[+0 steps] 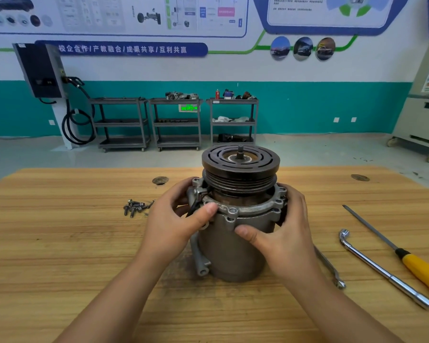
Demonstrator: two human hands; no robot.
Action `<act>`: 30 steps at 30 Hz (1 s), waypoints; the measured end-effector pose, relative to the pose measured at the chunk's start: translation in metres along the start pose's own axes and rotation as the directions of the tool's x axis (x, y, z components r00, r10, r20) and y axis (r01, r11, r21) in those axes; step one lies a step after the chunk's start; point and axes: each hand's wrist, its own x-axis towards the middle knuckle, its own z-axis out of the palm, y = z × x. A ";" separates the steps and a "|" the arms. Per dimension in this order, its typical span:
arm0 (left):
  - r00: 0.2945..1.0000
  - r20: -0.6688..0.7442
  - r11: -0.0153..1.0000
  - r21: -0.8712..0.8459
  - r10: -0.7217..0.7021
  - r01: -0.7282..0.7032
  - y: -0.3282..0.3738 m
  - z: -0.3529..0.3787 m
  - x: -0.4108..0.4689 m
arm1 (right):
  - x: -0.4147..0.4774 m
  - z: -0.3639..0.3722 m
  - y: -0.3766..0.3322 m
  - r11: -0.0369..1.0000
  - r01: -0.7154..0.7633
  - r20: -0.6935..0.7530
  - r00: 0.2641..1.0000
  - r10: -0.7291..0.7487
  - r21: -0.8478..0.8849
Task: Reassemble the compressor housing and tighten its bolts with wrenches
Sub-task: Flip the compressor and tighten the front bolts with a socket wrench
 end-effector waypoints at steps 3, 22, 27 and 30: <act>1.000 -0.011 1.000 0.014 0.018 -0.018 0.001 0.002 -0.001 | -0.001 0.002 0.001 0.999 0.049 -0.029 0.998 -0.049 0.022; 0.989 0.078 0.986 0.126 -0.124 0.114 -0.003 -0.001 -0.004 | 0.017 -0.007 0.015 0.987 0.080 0.056 0.994 -0.089 0.139; 0.992 0.031 0.989 0.092 -0.120 0.116 -0.007 0.001 -0.005 | 0.018 -0.002 0.021 0.976 0.195 -0.007 0.981 -0.195 0.102; 0.993 0.030 0.991 0.075 -0.115 0.113 -0.006 0.001 -0.006 | 0.019 0.002 0.025 0.969 0.239 -0.052 0.970 -0.236 0.057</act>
